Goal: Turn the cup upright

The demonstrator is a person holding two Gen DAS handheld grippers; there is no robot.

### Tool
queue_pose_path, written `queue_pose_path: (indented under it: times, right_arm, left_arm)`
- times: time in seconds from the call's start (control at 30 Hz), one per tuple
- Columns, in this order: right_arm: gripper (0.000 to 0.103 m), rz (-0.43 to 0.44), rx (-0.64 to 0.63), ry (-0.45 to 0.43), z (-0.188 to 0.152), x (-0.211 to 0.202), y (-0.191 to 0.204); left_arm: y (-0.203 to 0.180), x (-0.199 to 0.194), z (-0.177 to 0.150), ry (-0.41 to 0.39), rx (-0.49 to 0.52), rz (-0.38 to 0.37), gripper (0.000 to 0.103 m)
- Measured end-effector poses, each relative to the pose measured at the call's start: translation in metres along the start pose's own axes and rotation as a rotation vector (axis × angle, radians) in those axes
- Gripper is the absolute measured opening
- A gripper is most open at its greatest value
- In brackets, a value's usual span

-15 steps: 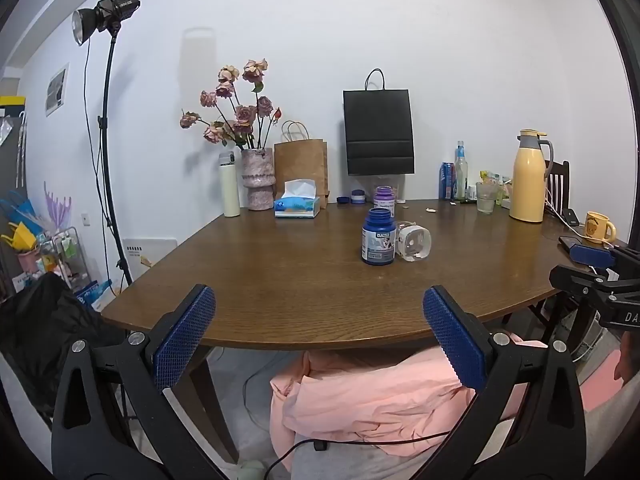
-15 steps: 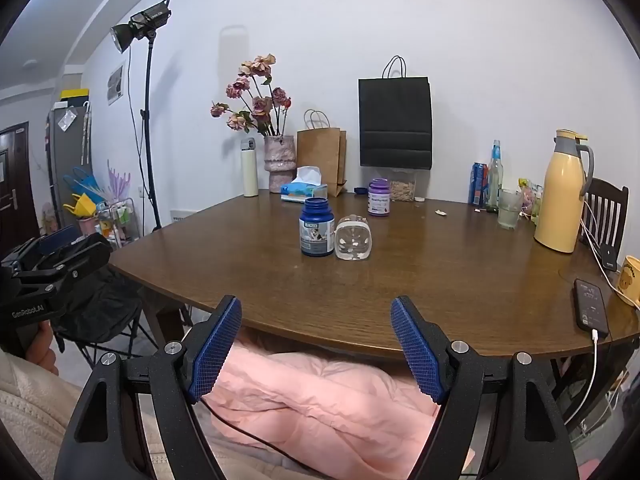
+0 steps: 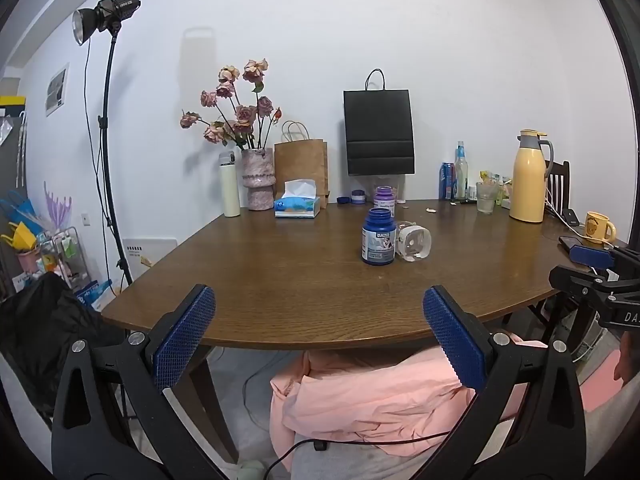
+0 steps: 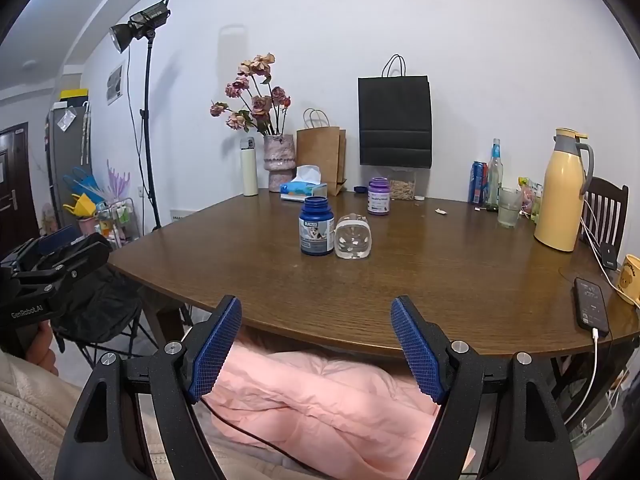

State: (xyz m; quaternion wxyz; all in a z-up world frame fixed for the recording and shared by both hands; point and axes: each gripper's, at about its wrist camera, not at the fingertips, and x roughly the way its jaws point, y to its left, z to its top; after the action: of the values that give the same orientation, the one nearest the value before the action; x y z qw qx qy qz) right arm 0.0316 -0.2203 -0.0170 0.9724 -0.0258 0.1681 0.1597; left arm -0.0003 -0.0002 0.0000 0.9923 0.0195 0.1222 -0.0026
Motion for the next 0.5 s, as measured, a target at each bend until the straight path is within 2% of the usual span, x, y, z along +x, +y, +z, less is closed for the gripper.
queue_pose_path:
  times: [0.5]
  right_arm:
    - [0.082, 0.0, 0.001, 0.001, -0.0002, 0.0003, -0.0004]
  left_arm:
    - [-0.0002, -0.0002, 0.0, -0.002, -0.001, 0.002, 0.103]
